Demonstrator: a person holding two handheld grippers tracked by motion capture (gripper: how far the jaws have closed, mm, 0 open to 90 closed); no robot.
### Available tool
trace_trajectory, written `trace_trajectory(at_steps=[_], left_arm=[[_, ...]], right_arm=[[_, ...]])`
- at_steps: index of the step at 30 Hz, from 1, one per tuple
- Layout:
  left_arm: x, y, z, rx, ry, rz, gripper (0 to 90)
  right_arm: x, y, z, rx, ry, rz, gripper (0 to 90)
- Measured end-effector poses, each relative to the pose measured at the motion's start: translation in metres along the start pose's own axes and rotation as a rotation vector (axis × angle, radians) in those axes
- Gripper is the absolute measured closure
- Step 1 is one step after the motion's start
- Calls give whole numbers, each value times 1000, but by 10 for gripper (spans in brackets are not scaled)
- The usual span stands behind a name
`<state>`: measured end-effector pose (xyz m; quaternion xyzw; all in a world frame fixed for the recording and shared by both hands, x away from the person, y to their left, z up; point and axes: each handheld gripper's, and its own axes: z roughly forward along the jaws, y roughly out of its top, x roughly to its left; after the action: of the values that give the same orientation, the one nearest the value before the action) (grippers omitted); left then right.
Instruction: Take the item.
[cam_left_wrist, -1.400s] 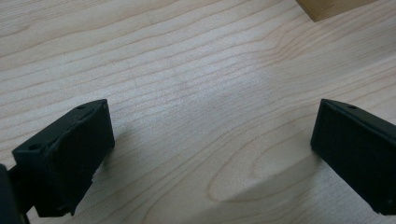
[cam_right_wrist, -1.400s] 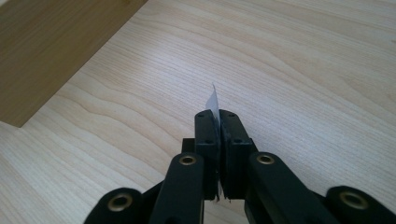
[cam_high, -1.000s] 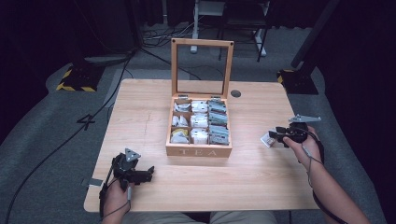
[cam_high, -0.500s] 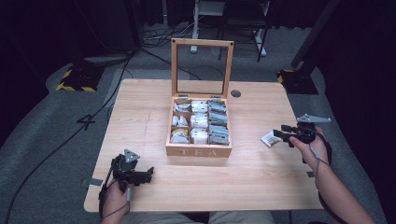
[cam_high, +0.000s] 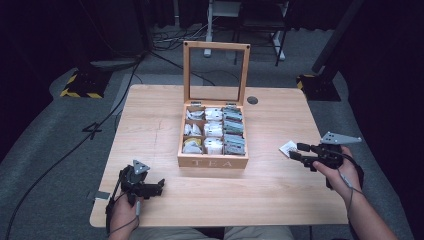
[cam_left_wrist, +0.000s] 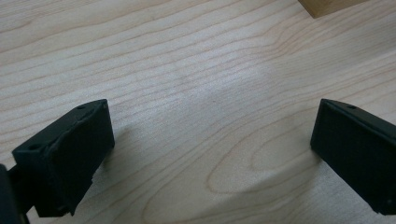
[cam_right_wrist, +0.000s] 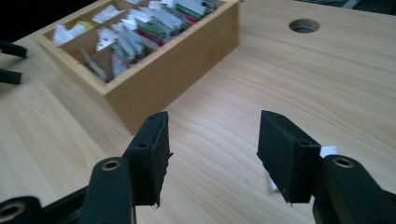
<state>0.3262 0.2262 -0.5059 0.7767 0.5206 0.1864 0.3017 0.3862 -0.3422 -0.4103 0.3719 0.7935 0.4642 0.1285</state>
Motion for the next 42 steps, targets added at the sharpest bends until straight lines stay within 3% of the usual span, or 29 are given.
trace_trajectory(at_steps=[7,11,14,17,20,23,25,32,34,36,38,39,42], left_arm=[[0,0,0,-1,0,1,0],[0,0,0,-1,0,1,0],[0,0,0,-1,0,0,0],[0,0,0,-1,0,1,0],[0,0,0,-1,0,1,0],[0,0,0,-1,0,1,0],[0,0,0,-1,0,2,0],[0,0,0,-1,0,1,0],[0,0,0,-1,0,1,0],[0,0,0,-1,1,1,0],[0,0,0,-1,1,1,0],[0,0,0,-1,0,1,0],[0,0,0,-1,0,1,0]], right_arm=[[32,-14,0,-28,83,-5,440],[44,-20,4,-20,87,-34,440],[61,-28,10,-6,91,-74,439],[67,-33,14,8,91,-91,437],[69,-42,22,7,112,-78,436],[69,-51,32,28,90,-69,436],[72,-61,42,83,81,-100,433],[80,-72,57,142,85,-135,419],[84,-74,60,162,71,-172,408],[88,-77,65,186,64,-207,382],[90,-78,68,194,68,-207,360],[92,-81,70,178,58,-230,288],[93,-82,73,170,63,-230,247]])
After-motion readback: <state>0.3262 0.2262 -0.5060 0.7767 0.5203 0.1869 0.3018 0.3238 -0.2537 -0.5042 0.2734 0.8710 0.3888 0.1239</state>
